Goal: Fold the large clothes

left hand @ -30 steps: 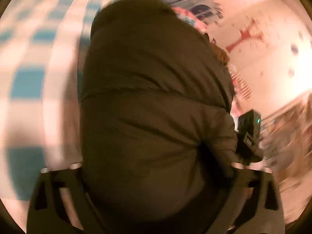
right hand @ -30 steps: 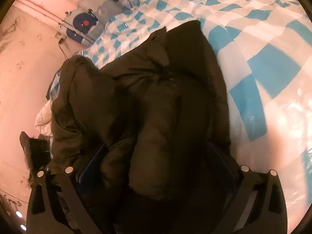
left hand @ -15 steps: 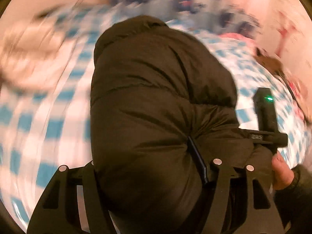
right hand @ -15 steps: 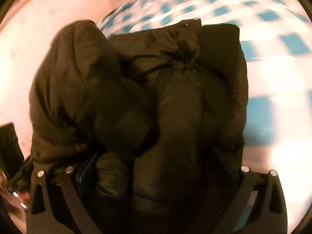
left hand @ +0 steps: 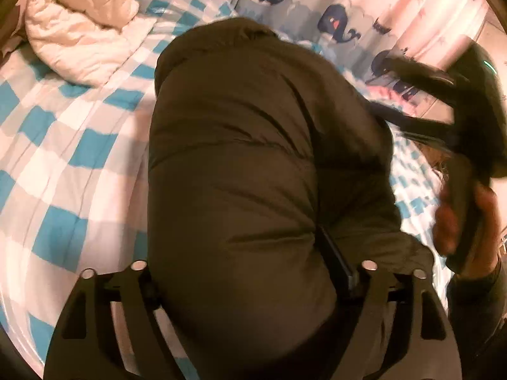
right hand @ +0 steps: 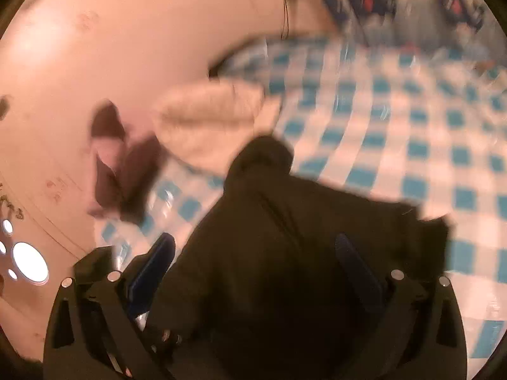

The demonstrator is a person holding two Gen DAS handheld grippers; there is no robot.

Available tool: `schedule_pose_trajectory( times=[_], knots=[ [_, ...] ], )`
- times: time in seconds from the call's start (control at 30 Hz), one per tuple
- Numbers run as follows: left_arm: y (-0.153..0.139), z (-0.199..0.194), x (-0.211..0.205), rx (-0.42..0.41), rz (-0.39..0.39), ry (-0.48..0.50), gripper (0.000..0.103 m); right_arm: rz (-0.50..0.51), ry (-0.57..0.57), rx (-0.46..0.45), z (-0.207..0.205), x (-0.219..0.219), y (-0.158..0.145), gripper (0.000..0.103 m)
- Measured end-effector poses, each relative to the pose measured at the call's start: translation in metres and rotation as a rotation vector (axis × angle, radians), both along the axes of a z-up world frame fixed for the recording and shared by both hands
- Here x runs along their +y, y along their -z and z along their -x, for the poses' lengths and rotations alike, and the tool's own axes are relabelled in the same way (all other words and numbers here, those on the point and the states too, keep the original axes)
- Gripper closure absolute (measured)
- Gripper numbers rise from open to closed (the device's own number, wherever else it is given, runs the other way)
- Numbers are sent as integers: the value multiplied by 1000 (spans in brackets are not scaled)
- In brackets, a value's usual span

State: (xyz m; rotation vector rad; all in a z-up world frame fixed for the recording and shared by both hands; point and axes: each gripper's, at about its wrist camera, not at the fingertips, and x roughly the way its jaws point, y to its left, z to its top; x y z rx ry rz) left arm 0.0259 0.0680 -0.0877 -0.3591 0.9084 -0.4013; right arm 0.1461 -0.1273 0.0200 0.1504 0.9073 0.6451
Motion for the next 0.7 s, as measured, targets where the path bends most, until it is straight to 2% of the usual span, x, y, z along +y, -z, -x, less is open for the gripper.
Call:
schedule_pose_trajectory(
  times=[0.03, 0.07, 0.13, 0.17, 0.23, 0.3, 0.37, 0.4, 0.43, 0.47, 0.53, 0.57, 0.6, 0.7],
  knots=[
    [1, 0, 4, 12, 7, -6, 16, 76, 27, 12, -3, 9, 19, 5],
    [4, -3, 12, 18, 29, -11, 14, 163, 59, 11, -12, 15, 50, 5],
    [4, -4, 32, 29, 114, -26, 13, 63, 110, 61, -23, 1, 91, 5],
    [5, -8, 38, 41, 138, -31, 13, 24, 149, 85, -25, -10, 100, 5],
    [4, -7, 53, 54, 202, -68, 13, 46, 148, 78, -14, -23, 97, 5],
    [0, -2, 74, 39, 204, -215, 13, 75, 137, 85, -10, -20, 92, 6],
    [-11, 12, 91, -4, 155, -361, 14, 67, 156, 61, 5, -23, 75, 6],
    [-25, 24, 91, -83, 113, -404, 13, 42, 141, 11, 24, -23, 62, 6],
    [-36, 26, 87, -144, 78, -405, 13, 51, 133, -44, 42, -24, 50, 6],
    [-46, 32, 77, -202, 39, -392, 13, 113, 136, -114, 64, -24, 41, 6],
    [-65, 39, 41, -318, -44, -328, 10, 202, 135, -143, 84, -22, 49, 6],
    [-70, 38, 27, -341, -73, -300, 10, 263, 135, -128, 89, -19, 66, 6],
    [-73, 31, 4, -355, -120, -251, 10, 279, 133, -128, 93, -19, 81, 6],
    [-67, 22, -41, -353, -221, -179, 10, 277, 142, -105, 92, -24, 89, 6]
  ],
)
